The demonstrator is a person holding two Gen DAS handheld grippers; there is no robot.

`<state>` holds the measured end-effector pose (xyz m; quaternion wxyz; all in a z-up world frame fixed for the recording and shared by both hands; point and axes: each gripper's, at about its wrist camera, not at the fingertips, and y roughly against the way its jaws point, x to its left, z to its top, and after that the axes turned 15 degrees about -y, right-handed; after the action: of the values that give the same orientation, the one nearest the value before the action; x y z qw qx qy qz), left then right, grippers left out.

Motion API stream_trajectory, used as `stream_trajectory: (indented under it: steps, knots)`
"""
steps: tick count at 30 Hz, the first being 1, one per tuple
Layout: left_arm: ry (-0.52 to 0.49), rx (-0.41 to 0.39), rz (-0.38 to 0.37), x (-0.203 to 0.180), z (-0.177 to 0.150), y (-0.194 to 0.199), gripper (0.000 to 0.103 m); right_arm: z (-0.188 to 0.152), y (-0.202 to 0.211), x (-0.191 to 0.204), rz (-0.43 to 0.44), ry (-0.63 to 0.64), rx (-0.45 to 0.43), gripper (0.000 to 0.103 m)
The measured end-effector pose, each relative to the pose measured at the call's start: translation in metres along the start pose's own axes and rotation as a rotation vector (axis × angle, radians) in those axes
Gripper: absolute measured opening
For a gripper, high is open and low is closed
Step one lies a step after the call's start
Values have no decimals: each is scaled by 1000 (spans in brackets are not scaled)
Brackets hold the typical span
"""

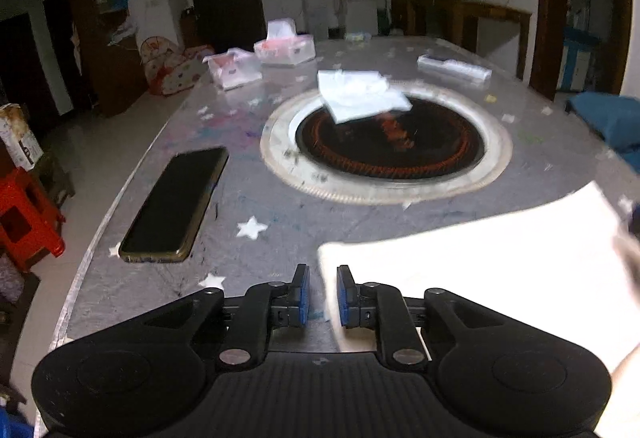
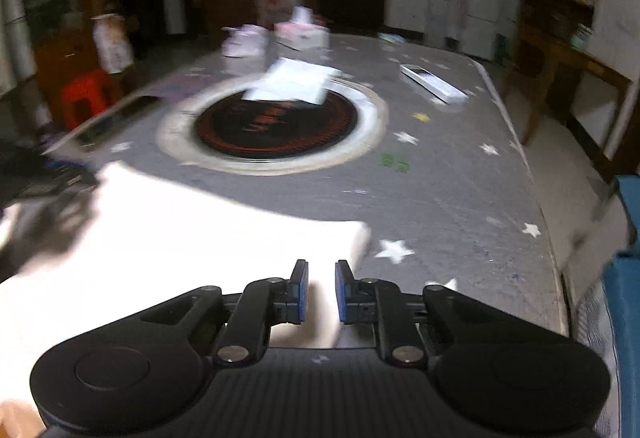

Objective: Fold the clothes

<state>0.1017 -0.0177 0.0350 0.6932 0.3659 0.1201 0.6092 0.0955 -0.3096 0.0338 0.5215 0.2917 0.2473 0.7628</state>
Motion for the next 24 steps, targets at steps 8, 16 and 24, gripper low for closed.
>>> stream_trajectory:
  steps: [8, 16, 24]
  knots:
    - [-76, -24, -137, -36, 5, 11, 16, -54, 79, 59, 252, 171, 85, 32]
    - [-95, 14, -169, -45, -2, -2, 16, -85, 76, 94, 292, 332, 116, 33]
    - [-77, 13, -189, -38, -3, -6, 17, -110, 59, 121, 295, 466, 126, 8]
